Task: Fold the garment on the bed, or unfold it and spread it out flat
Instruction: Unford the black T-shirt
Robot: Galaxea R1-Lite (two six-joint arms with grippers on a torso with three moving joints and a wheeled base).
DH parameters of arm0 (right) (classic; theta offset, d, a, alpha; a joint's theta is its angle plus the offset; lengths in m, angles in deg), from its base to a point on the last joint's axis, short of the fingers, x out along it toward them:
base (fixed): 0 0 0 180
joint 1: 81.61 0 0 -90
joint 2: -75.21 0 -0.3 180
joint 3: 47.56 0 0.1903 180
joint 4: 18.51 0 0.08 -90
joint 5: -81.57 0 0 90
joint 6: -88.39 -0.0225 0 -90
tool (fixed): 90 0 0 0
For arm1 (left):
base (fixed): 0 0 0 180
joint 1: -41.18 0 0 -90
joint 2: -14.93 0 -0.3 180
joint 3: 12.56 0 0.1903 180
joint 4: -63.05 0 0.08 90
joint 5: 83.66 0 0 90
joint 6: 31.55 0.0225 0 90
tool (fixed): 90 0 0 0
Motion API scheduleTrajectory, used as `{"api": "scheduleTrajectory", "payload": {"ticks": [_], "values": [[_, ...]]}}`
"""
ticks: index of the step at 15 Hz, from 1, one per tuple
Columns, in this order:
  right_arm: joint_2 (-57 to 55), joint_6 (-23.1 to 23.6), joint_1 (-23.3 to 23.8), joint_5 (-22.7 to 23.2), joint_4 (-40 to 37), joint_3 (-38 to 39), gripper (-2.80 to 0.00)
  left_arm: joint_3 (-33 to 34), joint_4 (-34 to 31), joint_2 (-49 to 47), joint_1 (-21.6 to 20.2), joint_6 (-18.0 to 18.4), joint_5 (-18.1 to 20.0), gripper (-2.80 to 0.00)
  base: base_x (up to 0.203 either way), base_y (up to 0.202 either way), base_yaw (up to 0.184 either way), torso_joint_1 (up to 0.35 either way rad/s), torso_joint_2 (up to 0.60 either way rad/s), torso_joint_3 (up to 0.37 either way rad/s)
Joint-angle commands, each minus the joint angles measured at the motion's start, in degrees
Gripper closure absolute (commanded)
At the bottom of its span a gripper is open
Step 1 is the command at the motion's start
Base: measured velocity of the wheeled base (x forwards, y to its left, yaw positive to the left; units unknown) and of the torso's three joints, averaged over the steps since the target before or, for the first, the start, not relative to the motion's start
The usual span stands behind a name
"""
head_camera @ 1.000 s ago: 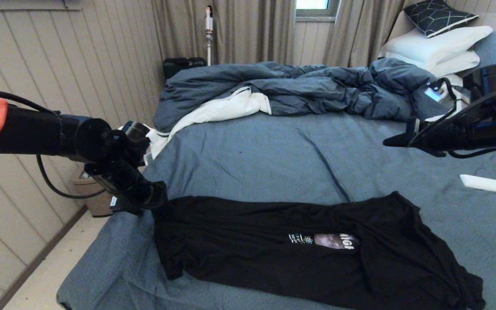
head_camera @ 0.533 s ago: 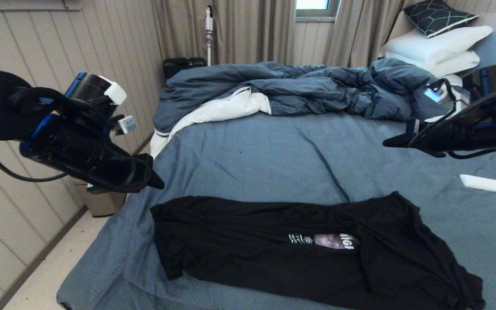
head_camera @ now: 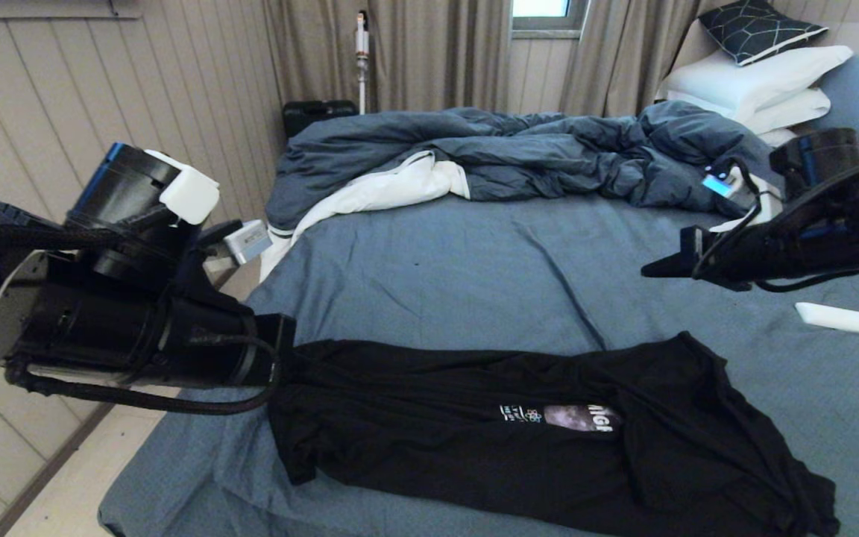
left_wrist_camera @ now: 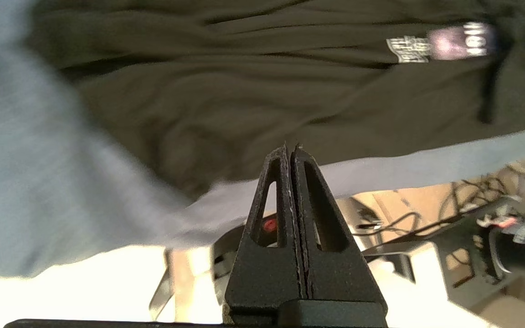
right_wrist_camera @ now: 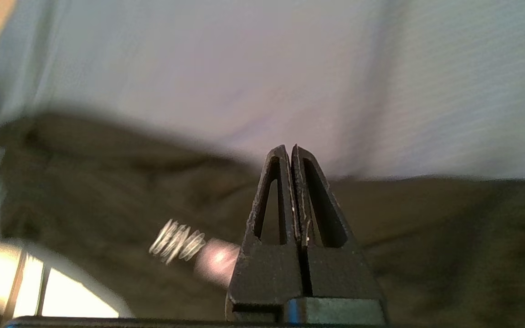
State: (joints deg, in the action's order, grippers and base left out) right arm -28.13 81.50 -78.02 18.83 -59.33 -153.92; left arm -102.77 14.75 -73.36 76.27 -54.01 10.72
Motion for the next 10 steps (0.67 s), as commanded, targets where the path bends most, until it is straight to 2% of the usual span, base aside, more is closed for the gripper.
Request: {"api": "scheduleTrajectory", "payload": {"ticks": [1,3,7,10], "values": [[0.6,0.2,-3.4,0.1,-1.9,0.2,0.00,1.1,2.6,-3.6,2.0,-0.7,0.0,0.00,0.000,0.000,0.000,0.000,0.00,0.000],[0.4,0.6,-7.5,-0.3,-4.4,0.4,0.00,0.4,5.1,-8.2,3.3,-1.3,0.0,0.00,0.000,0.000,0.000,0.000,0.00,0.000],[-1.7,2.1,-12.7,-10.9,-8.3,0.5,0.00,-5.2,9.1,-16.4,5.3,-2.7,-0.1,0.00,0.000,0.000,0.000,0.000,0.00,0.000],[-2.5,6.7,-14.1,-21.1,-13.6,0.3,0.00,-9.1,9.4,-20.2,5.7,-2.6,0.6,0.00,0.000,0.000,0.000,0.000,0.00,0.000]]}}
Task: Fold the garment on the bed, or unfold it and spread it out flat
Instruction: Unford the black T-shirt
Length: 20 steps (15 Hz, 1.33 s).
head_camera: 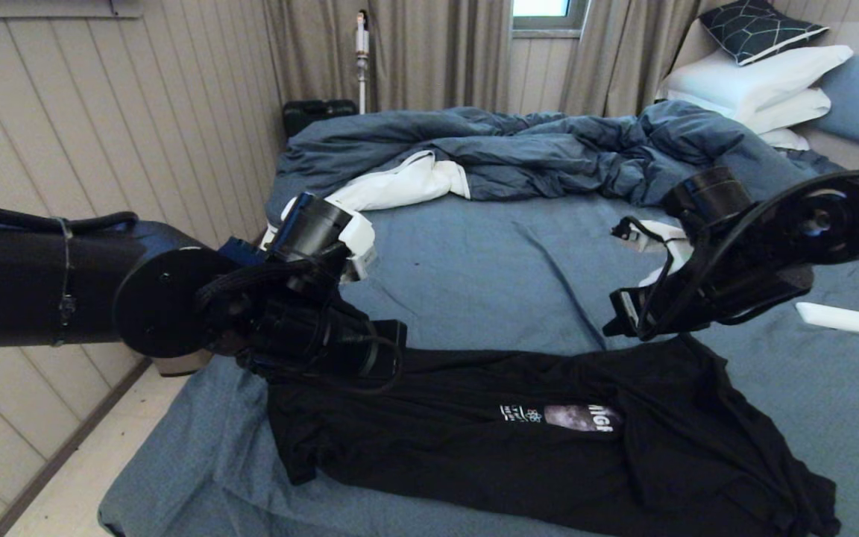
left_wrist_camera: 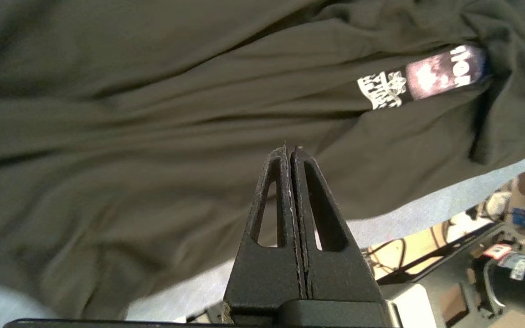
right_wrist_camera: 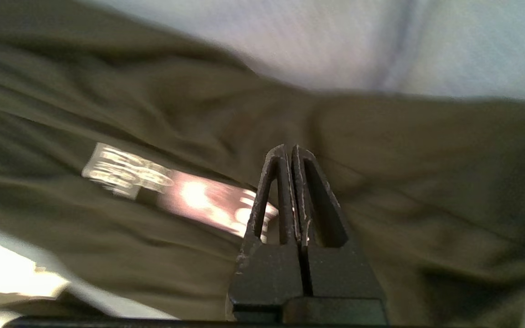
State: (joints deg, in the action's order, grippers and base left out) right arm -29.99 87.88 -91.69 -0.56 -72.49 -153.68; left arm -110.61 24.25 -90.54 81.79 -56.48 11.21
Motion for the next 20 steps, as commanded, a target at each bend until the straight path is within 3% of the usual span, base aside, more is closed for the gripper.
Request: {"api": "scheduleTrajectory", "payload": {"ticks": [1,4,7,10,14,15,20], "values": [[-0.6,1.7,-0.4,-4.2,-0.8,0.5,0.00,-2.4,-0.1,-3.9,0.2,-0.1,1.7,0.00,0.000,0.000,0.000,0.000,0.00,0.000],[-0.4,3.7,-0.5,-5.7,-0.9,2.1,0.00,-4.6,-0.4,-7.0,0.7,0.2,3.8,0.00,0.000,0.000,0.000,0.000,0.00,0.000],[0.1,8.5,-1.4,-11.0,-0.4,6.5,0.00,-4.4,-0.5,-9.3,1.6,-0.3,4.1,0.00,0.000,0.000,0.000,0.000,0.00,0.000],[3.7,11.0,-1.6,-11.3,-0.8,8.1,0.00,-4.1,-0.6,-10.1,3.4,-0.5,4.2,0.00,0.000,0.000,0.000,0.000,0.00,0.000],[8.0,10.6,-2.4,-11.3,-0.4,11.8,0.00,-4.3,-0.5,-10.1,3.4,-0.6,4.1,0.00,0.000,0.000,0.000,0.000,0.00,0.000],[8.2,11.0,-2.0,-11.0,-0.6,12.2,-2.80,-4.3,-0.5,-10.1,3.4,-0.6,4.1,0.00,0.000,0.000,0.000,0.000,0.00,0.000],[7.4,13.9,-0.7,-11.0,-0.9,13.1,-2.80,-4.3,-0.6,-10.2,3.4,-0.6,4.2,0.00,0.000,0.000,0.000,0.000,0.00,0.000]]}}
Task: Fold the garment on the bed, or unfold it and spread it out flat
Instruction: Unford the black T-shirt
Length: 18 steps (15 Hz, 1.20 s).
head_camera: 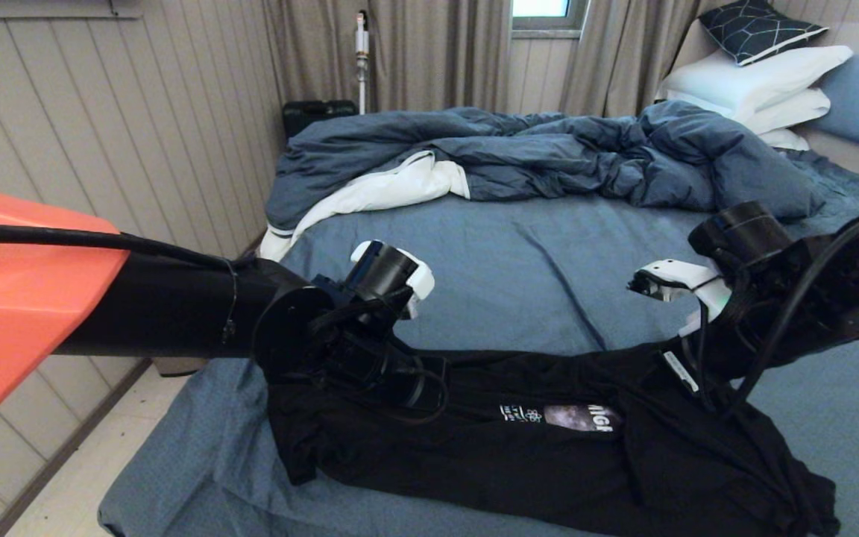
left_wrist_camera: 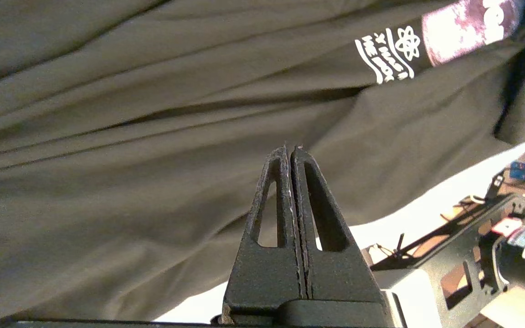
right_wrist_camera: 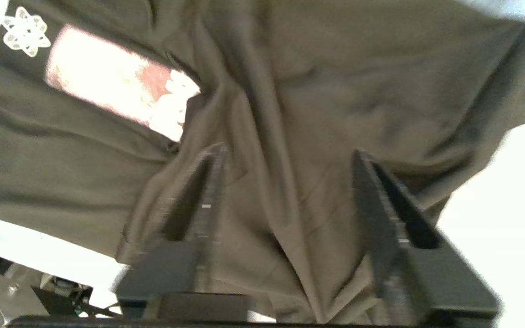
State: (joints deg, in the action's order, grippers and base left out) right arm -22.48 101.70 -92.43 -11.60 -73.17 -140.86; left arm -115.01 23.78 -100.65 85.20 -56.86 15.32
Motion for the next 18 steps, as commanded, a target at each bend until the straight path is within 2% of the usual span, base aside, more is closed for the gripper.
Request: {"api": "scheduleTrajectory", "payload": {"ticks": [1,7,8,14,18], "values": [[-1.0,0.1,-0.2,0.0,0.2,1.5,-2.80,0.1,0.0,-0.2,0.0,-0.2,0.1,0.00,0.000,0.000,0.000,0.000,0.00,0.000],[-7.4,-0.2,-0.3,0.1,5.2,3.0,-2.80,-0.3,0.1,-1.3,0.0,-0.3,0.1,0.00,0.000,0.000,0.000,0.000,0.00,0.000],[-8.2,-0.2,-0.3,0.1,5.3,2.9,0.00,-0.3,0.2,-1.4,0.0,-0.3,0.1,0.00,0.000,0.000,0.000,0.000,0.00,0.000],[-9.3,-0.5,-0.4,0.2,5.6,1.9,0.00,-0.3,0.2,-2.2,0.0,-0.3,0.2,0.00,0.000,0.000,0.000,0.000,0.00,0.000],[-7.8,-1.0,0.4,-0.1,5.6,-3.4,0.00,-0.2,0.1,-2.4,0.0,-0.3,0.2,0.00,0.000,0.000,0.000,0.000,0.00,0.000]]}}
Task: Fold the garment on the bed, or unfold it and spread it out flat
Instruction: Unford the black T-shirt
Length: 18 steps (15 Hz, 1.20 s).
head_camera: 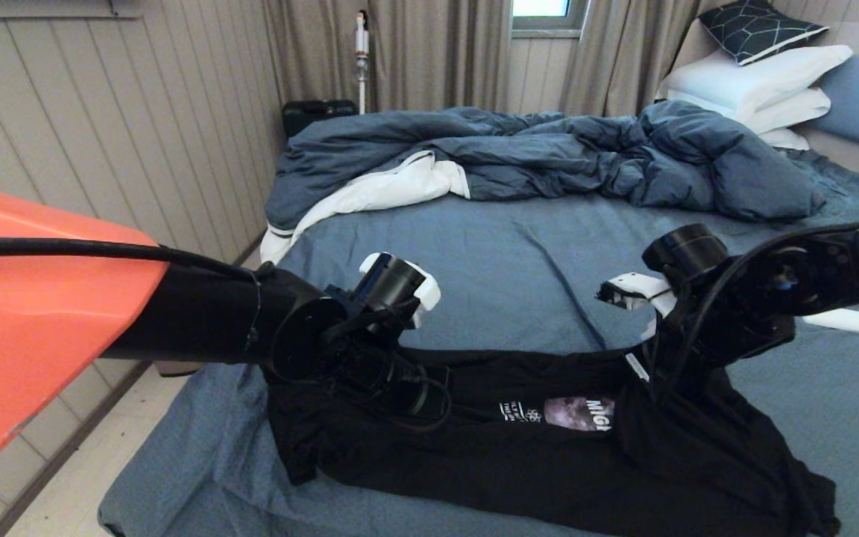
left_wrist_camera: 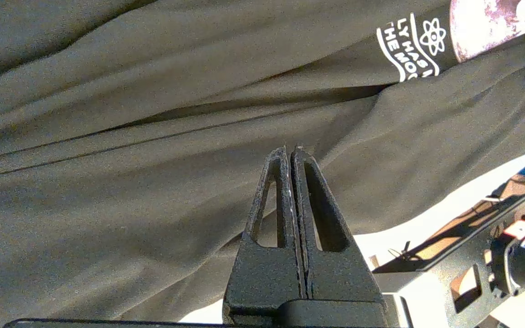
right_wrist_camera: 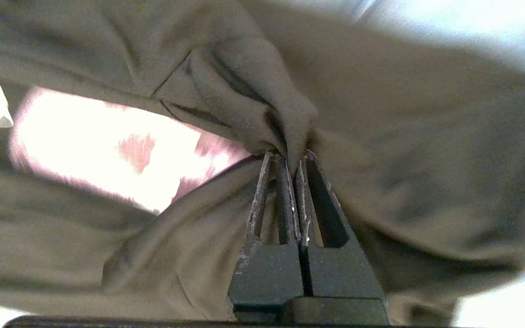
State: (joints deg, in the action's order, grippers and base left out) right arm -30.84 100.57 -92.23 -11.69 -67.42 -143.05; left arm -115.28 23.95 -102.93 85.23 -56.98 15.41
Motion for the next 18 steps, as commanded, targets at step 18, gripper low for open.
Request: {"api": "scheduleTrajectory", "payload": {"ticks": [18], "values": [[-32.0,-5.6,3.3,-4.9,12.4,-40.4,0.00,0.2,0.2,-0.4,0.1,-0.1,0.1,0.00,0.000,0.000,0.000,0.000,0.00,0.000]]}}
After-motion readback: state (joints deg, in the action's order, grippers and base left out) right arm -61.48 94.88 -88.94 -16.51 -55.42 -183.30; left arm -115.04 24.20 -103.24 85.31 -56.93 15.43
